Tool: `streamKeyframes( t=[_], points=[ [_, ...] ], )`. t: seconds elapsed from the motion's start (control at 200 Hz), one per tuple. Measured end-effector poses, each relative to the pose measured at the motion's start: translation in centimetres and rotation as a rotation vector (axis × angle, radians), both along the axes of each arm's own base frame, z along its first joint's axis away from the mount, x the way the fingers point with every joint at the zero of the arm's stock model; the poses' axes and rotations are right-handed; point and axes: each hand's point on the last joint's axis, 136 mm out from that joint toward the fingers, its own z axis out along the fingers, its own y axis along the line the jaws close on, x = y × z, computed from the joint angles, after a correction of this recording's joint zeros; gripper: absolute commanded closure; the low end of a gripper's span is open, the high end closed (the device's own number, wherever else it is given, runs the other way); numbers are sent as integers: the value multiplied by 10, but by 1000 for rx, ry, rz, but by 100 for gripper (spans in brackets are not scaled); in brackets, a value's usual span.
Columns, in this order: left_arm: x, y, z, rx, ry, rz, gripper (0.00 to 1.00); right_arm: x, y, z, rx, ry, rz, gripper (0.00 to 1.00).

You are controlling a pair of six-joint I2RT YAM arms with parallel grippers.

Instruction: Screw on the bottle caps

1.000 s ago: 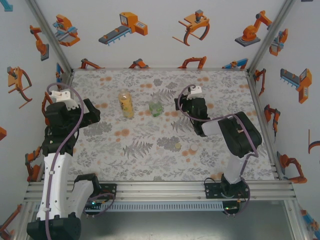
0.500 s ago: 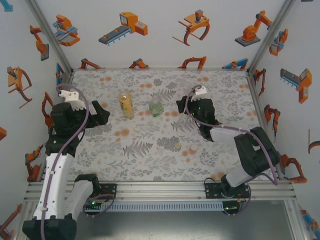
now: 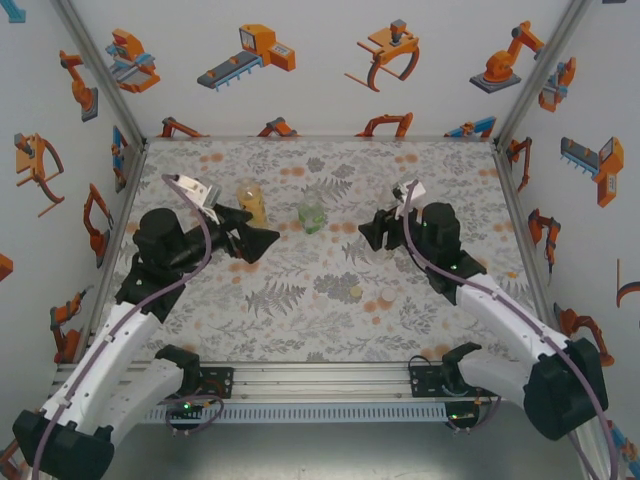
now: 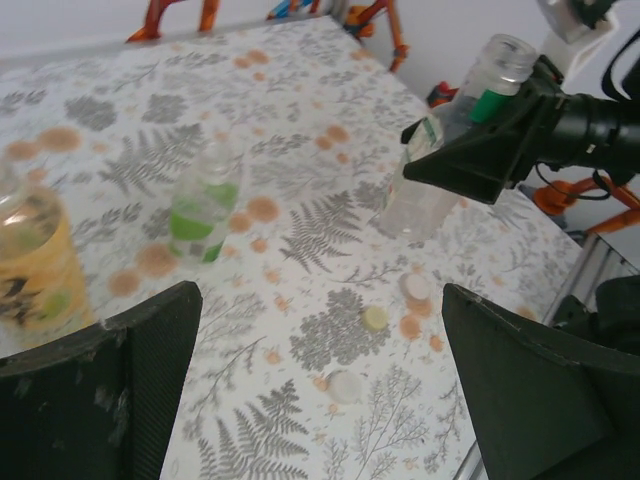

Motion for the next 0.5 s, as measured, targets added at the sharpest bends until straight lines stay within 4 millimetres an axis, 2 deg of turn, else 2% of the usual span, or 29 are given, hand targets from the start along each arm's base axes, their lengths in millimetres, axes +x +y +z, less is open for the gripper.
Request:
streamKeyframes(
  t=[0.19, 0.33, 0.501],
  points=[
    [-17, -33, 10, -28, -80, -130, 1, -20, 7, 40, 19, -33, 93, 56],
    [-27, -60, 6, -13, -99, -234, 1, -37, 15, 71, 50, -69, 186, 56],
    [-51, -92, 7, 0, -166, -375, 2, -58, 28, 102, 110, -91, 319, 57]
  ],
)
